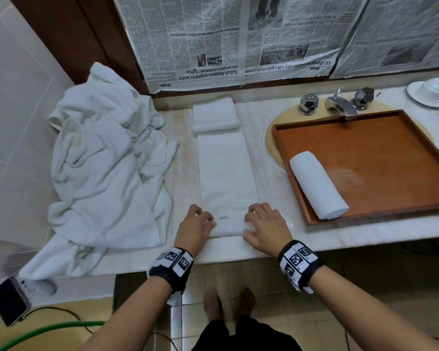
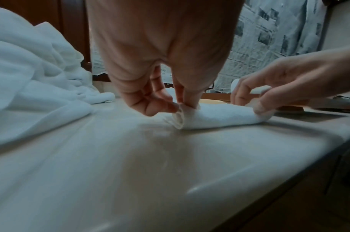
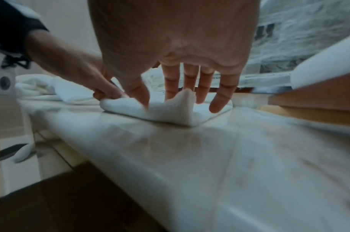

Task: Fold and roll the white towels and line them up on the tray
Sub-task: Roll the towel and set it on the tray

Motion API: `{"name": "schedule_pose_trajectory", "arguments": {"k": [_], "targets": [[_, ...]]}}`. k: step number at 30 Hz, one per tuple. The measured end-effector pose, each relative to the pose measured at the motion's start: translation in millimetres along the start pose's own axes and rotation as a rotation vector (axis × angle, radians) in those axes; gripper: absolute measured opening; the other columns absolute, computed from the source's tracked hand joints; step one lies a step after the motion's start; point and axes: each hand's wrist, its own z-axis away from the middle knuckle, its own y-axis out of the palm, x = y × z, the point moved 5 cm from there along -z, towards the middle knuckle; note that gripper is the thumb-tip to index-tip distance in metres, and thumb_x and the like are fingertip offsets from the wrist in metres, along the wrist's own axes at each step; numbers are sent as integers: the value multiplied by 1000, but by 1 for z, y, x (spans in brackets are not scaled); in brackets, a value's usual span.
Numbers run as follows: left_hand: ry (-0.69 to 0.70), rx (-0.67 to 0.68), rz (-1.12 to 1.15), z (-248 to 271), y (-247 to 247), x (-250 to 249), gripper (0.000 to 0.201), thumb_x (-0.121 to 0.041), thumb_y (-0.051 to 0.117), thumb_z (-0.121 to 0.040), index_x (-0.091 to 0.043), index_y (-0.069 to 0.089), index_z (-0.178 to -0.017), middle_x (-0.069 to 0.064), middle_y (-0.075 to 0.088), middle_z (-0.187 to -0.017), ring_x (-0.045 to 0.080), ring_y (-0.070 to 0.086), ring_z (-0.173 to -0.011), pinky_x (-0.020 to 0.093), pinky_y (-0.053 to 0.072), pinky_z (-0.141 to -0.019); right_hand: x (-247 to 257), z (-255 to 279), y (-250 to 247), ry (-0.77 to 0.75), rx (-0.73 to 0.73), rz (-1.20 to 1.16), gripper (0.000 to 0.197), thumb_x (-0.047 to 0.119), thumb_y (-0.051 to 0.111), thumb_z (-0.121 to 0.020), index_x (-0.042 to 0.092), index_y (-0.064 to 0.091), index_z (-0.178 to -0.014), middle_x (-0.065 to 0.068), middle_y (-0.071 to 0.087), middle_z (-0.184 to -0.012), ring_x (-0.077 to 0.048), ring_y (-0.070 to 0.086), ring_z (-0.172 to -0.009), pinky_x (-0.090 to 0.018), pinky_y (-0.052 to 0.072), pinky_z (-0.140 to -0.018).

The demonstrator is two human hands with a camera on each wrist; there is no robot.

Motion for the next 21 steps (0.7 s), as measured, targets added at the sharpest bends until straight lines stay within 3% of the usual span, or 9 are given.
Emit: {"name": "schedule_pose_trajectory", "arguments": {"k": [2,4,5,7,10,13,16,18,21], "targets": [[92,-48,-60,2,4,-5,6,-14,63,-93,-15,66,-98,3,47,-109,24,53,-76,30,41,-66,0,0,3,-1,68,23,34,31,70,-65,15,64,-94,-2,60,-99,-24,57,-87,-34,47,-62],[192,-70,-157,6,12,-9,19,-5,66,-85,-20,65,-97,2,51,-110,28,54,-78,35,46,-62,-1,-1,4,12,69,1,30,23,71,-65,11,63,-92,-5,60,-92,-26,58,-81,-34,49,-60],[211,-94,-198,8,12,-11,20,-8,68,-83,-24,66,-96,-2,54,-110,29,55,-83,37,46,-63,0,-2,3,17,55,-10,25,22,69,-68,10,64,-89,-5,60,-89,-26,59,-79,-34,50,-59],[210,-133,-263,13,6,-17,13,-32,65,-83,-31,67,-95,-11,60,-109,25,55,-96,37,44,-70,1,-6,1,29,59,-28,22,26,53,-74,9,65,-82,-5,60,-86,-26,59,-78,-34,51,-58],[195,-61,-318,16,6,-17,35,-62,52,-83,-33,65,-99,-16,62,-104,17,55,-99,38,42,-75,-2,-12,-1,37,47,-64,37,31,40,-78,9,69,-84,-5,59,-96,-25,55,-89,-36,50,-67],[145,31,-289,5,5,-11,53,-65,34,-90,-28,66,-111,-10,65,-108,21,57,-104,38,39,-79,-13,-19,-2,120,137,-254,35,27,42,-90,6,66,-104,-6,55,-107,-25,49,-103,-39,45,-85],[35,147,-189,-12,4,-6,60,-60,27,-92,-24,60,-125,-2,66,-117,25,55,-111,38,39,-89,-21,-23,-3,138,127,-351,34,23,41,-100,9,58,-125,-7,58,-118,-24,50,-109,-36,42,-93],[-7,151,-81,-18,1,-4,60,-59,30,-92,-20,60,-126,2,68,-116,26,58,-109,40,43,-92,-22,-23,-5,127,78,-357,34,22,41,-102,13,51,-133,-4,56,-124,-23,54,-105,-36,45,-89],[-36,129,-8,-23,1,-5,41,-50,43,-100,-18,61,-119,4,69,-109,24,62,-101,34,44,-84,-19,-24,-9,95,28,-285,27,20,43,-101,20,52,-127,-2,51,-118,-22,52,-73,-34,46,-64]]}}
